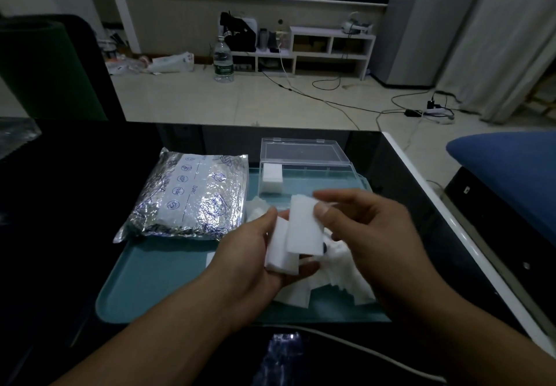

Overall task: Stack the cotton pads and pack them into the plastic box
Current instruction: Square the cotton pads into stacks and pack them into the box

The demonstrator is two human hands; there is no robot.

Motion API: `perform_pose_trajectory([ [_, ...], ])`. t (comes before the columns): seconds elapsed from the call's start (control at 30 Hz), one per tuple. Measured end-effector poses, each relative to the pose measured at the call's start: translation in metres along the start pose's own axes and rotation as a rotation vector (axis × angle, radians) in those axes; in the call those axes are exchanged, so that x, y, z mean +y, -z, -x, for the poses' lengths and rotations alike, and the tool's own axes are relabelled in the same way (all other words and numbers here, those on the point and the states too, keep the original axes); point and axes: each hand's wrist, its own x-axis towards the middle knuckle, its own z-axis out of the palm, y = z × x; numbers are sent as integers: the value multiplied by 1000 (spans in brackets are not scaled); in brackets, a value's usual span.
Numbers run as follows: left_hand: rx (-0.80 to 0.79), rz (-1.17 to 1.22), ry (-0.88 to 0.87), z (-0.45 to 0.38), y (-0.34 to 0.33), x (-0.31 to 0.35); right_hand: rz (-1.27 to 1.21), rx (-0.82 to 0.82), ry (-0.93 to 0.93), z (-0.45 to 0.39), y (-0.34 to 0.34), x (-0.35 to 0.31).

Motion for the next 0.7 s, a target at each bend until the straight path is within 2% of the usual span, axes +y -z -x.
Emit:
perform_pose_trajectory([
  [0.07, -24, 10, 16, 1, -2, 0, 11, -4, -37, 0, -8, 8],
  [0.2, -58, 41, 23, 0, 0, 1, 534, 53, 166, -8, -9, 27],
  [0.23, -56, 44, 10, -1, 1, 2, 597, 72, 227, -9, -7, 27],
  [0.3, -38, 39, -17, -3, 3, 3, 614, 11, 325, -10, -3, 24],
  [0.4, -13, 6, -37, -6, 3, 3, 652, -255, 389, -6, 0, 21],
  [0.47, -18, -22, -62, -6, 3, 0, 705, -363, 409, -4, -1, 23],
  [0.7, -71, -30, -84, -9, 7, -3, 663, -348, 383, -4, -1, 24],
])
